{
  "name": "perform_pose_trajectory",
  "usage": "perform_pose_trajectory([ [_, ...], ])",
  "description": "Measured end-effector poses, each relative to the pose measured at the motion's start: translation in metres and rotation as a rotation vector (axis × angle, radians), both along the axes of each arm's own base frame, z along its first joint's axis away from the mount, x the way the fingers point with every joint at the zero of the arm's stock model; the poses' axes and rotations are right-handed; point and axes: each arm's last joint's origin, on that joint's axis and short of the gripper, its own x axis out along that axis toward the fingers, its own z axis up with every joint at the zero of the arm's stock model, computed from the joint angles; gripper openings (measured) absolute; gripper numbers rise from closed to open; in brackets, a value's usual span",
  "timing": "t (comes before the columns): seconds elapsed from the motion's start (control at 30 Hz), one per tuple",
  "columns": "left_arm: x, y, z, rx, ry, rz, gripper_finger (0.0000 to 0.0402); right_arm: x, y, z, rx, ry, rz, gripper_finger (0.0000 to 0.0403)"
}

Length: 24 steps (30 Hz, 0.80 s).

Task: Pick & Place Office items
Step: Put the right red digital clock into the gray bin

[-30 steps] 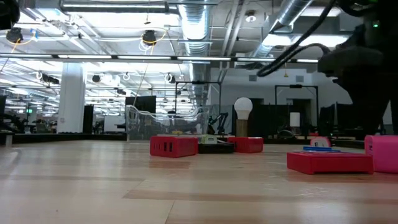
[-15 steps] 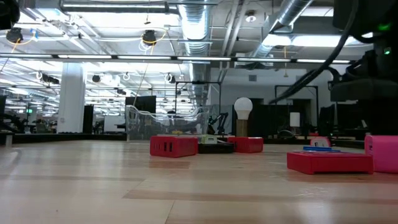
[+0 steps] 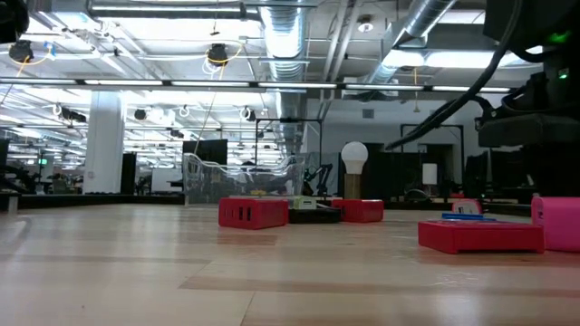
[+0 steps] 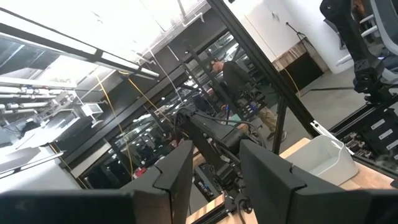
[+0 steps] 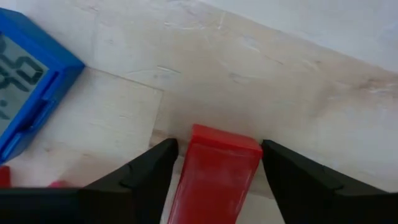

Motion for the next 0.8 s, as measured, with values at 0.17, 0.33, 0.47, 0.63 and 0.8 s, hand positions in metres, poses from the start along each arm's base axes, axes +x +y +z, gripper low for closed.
perform_pose_trajectory([
  [0.17, 0.0, 0.0, 0.0, 0.0, 0.0, 0.0, 0.0129, 0.001, 0.0, 0.0, -0.004, -0.008, 0.008, 0.0166],
  [0.33, 0.0, 0.0, 0.0, 0.0, 0.0, 0.0, 0.0129, 0.001, 0.0, 0.0, -0.019, -0.015, 0.031, 0.0146],
  [0.47, 0.0, 0.0, 0.0, 0.0, 0.0, 0.0, 0.0129, 0.003, -0.001, 0.001, -0.05, -0.031, 0.068, 0.0148],
  [0.63, 0.0, 0.0, 0.0, 0.0, 0.0, 0.0, 0.0129, 0.015, -0.008, 0.009, -0.169, -0.122, 0.121, 0.0157],
  [0.8, 0.0, 0.0, 0.0, 0.0, 0.0, 0.0, 0.0129, 0.027, -0.024, 0.026, -0.311, -0.215, 0.164, 0.0148],
])
